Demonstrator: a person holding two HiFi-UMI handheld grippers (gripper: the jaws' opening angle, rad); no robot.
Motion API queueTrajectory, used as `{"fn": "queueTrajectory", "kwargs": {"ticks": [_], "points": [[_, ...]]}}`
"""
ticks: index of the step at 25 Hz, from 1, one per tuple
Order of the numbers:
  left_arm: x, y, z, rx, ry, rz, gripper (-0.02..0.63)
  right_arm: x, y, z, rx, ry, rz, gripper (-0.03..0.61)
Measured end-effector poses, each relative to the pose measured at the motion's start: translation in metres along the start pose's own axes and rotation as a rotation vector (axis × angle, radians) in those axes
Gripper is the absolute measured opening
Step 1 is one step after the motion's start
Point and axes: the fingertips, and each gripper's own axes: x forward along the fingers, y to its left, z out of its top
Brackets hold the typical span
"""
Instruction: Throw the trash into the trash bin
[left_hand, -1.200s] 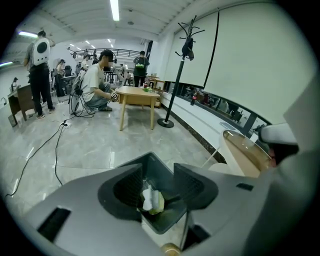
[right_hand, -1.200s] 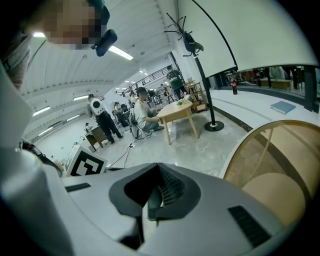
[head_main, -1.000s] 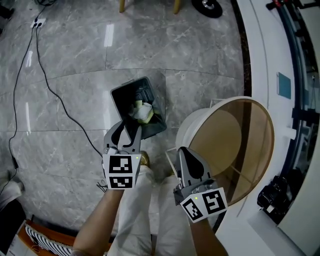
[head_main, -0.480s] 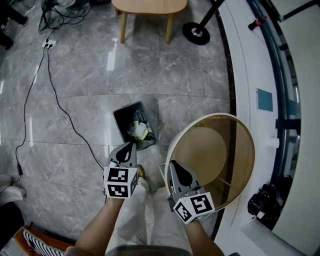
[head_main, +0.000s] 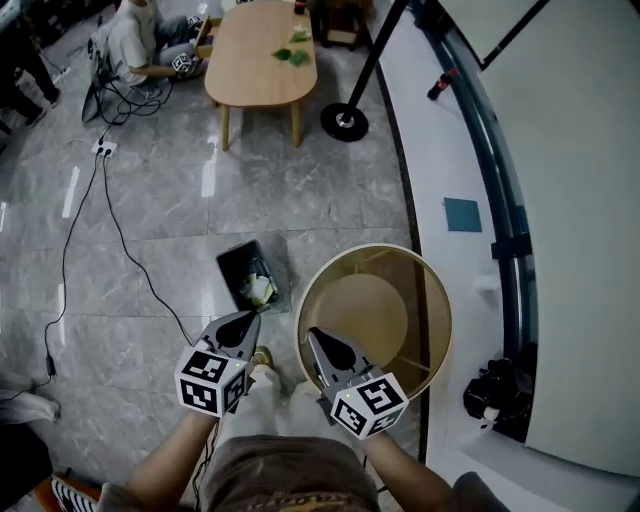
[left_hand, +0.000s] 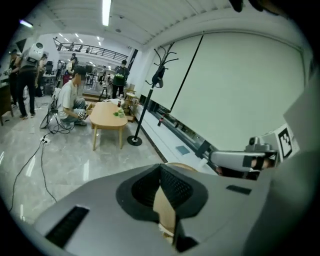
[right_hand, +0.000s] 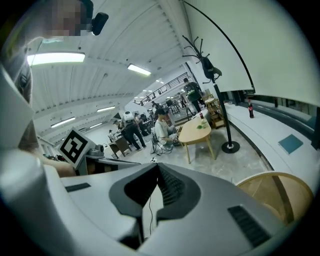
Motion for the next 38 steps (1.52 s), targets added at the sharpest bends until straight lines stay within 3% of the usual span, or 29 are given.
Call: {"fn": "queueTrajectory", "kwargs": {"ticks": [6,12,23,38], "points": [[-0.060,-0.083,0.050,0.061,-0.102,-0.100,0.018,-0.062,0.037,0.047,-0.103,-0.056,0.082,0.017],[-0.092,-0.137,0.067,0.157,-0.236,-0.141,0.018,-0.100,0.057,0.062,-0.209,-0.101,0.108,0.016],[-0.110,-0.164,0.075,0.312,-0.376,-0.147,0.018,-0.137,0.052,0.084,-0.292,-0.225,0.052,0.017],[-0.109,-0.172,0.071,0.308,-0.391,-0.133,0.018,-0.151,0.051,0.082,-0.308,-0.244,0.042,0.017]]}}
